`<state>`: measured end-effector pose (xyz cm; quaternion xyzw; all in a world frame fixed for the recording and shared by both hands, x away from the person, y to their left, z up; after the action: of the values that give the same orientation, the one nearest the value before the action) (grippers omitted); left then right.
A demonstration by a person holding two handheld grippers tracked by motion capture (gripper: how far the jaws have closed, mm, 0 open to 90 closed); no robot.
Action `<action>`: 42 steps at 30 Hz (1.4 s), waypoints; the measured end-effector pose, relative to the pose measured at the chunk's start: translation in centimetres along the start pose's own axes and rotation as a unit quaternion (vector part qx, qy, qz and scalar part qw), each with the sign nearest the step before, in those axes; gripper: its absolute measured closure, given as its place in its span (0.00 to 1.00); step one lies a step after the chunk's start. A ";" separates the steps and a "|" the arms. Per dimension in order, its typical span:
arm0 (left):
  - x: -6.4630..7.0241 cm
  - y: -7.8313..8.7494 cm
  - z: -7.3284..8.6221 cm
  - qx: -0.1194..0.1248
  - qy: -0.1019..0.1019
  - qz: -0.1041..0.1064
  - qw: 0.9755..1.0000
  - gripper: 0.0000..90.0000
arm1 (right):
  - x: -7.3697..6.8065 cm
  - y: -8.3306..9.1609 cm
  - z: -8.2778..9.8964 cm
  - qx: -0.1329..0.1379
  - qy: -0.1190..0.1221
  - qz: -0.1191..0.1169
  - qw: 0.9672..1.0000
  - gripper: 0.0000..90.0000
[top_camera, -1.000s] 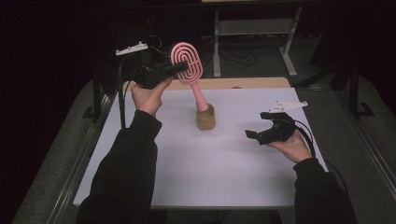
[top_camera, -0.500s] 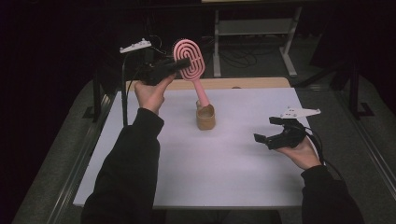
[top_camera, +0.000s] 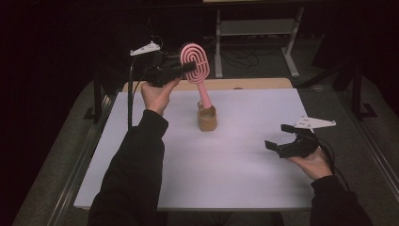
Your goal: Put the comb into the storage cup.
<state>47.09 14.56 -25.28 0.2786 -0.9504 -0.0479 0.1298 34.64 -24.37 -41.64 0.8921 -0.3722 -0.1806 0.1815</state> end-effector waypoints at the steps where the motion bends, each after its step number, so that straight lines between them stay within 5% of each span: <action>1: 0.0 -0.1 0.1 0.000 -0.001 0.001 1.000 0.72 | 0.0 0.1 0.1 0.000 -0.001 0.000 1.000 0.00; 42: -0.5 -2.9 4.9 -0.041 -0.059 -0.006 0.997 0.72 | 0.3 2.1 3.6 0.009 -0.004 0.024 1.000 0.00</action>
<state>47.68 12.45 -30.58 0.2756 -0.9519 -0.1040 0.0848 31.94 -26.61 -43.86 0.8838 -0.3960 -0.1765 0.1759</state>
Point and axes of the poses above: each handheld gripper's, and its own axes: y roughly backward along the jaws, z roughly out of its underside, x roughly to its right, the point moved 3 cm from there along -y, roughly forward along the jaws, and after that the axes turned 2 degrees about -y, right-handed, at the moved point
